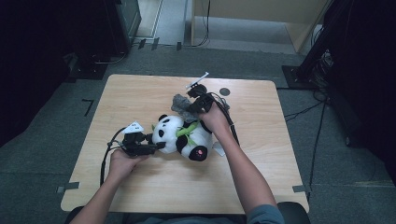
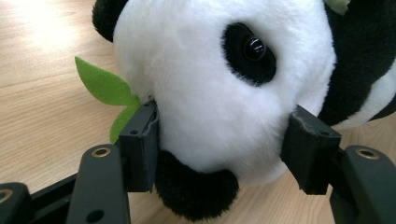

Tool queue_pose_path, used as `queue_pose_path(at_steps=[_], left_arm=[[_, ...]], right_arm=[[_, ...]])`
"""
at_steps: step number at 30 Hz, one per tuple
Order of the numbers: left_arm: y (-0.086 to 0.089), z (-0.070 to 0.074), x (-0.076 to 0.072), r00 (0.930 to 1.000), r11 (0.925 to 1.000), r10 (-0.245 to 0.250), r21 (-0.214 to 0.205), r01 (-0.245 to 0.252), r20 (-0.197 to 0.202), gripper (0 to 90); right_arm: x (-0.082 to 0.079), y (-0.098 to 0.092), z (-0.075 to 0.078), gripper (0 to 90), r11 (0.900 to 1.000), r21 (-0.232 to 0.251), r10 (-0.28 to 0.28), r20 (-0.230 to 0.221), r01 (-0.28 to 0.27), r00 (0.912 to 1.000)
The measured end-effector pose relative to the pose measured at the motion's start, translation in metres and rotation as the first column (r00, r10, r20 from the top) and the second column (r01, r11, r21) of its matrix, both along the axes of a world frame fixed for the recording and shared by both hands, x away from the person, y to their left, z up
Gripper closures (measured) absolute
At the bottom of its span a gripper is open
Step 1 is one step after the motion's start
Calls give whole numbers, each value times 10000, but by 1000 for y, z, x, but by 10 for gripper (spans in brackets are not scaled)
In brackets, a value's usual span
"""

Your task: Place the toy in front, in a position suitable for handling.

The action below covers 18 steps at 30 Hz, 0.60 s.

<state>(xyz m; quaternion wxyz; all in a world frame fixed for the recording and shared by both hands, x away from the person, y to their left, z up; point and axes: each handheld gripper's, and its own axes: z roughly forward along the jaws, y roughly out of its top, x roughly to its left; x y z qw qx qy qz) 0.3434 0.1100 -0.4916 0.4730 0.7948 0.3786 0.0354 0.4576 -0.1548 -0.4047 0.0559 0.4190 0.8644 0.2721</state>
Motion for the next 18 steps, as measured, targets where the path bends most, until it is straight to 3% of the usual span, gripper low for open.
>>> queue_pose_path(at_steps=[5,10,18], left_arm=[[1,-1,0,10000,10000,-13,-70,13,13,365],[1,-1,0,10000,10000,-13,-91,13,72,363],[1,-2,0,9998,9999,-70,-123,72,172,348]], right_arm=[[-1,-21,5,743,9994,-226,-274,49,275,9996],[-3,-34,9,742,9988,-148,-468,158,471,9988],[-12,-21,35,738,9991,406,36,1011,-78,9949]])
